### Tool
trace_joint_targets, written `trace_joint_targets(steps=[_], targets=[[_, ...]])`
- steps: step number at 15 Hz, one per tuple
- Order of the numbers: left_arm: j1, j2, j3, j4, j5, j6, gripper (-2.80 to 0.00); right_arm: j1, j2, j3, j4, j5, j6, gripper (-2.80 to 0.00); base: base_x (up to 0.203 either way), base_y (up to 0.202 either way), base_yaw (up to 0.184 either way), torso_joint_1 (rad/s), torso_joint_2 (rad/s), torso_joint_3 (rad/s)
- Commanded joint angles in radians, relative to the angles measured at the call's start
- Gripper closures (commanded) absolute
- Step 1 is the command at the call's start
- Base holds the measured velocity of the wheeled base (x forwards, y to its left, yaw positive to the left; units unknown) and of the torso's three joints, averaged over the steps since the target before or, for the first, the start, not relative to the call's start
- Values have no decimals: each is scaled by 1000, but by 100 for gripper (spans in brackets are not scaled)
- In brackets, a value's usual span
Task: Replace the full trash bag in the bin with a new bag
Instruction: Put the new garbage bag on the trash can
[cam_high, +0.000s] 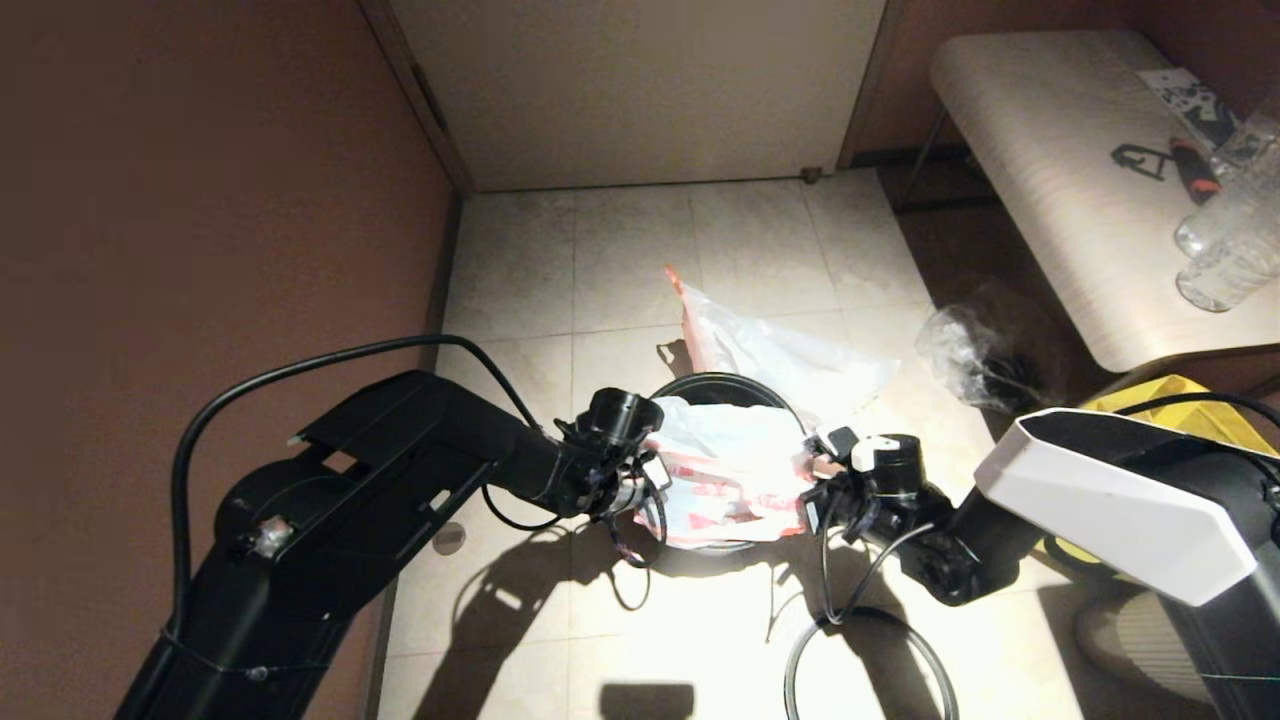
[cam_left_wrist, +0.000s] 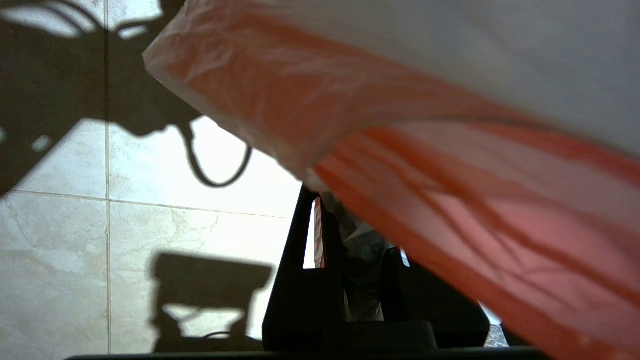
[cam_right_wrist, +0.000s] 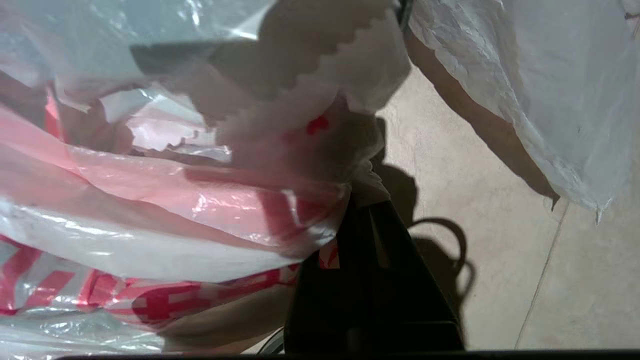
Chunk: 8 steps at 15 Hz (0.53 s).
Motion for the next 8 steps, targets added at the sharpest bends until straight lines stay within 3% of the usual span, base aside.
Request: trace_joint_targets(steps=[1, 2, 6, 8], targets=[[0, -1, 0, -1, 0, -3, 0, 3, -30, 37, -9, -5, 23, 0, 0, 0, 0, 0, 0, 0], [0, -1, 0, -1, 0, -3, 0, 0, -46, 68, -12, -8, 35, -280, 0, 0, 0, 0, 0, 0], [0, -1, -1, -1, 0, -3, 0, -2, -135, 198, -105, -2, 76, -280, 0, 0, 0, 0, 0, 0], [0, -1, -1, -1, 0, -3, 0, -2, -218, 303, -116, 47, 85, -280, 0, 0, 0, 0, 0, 0]])
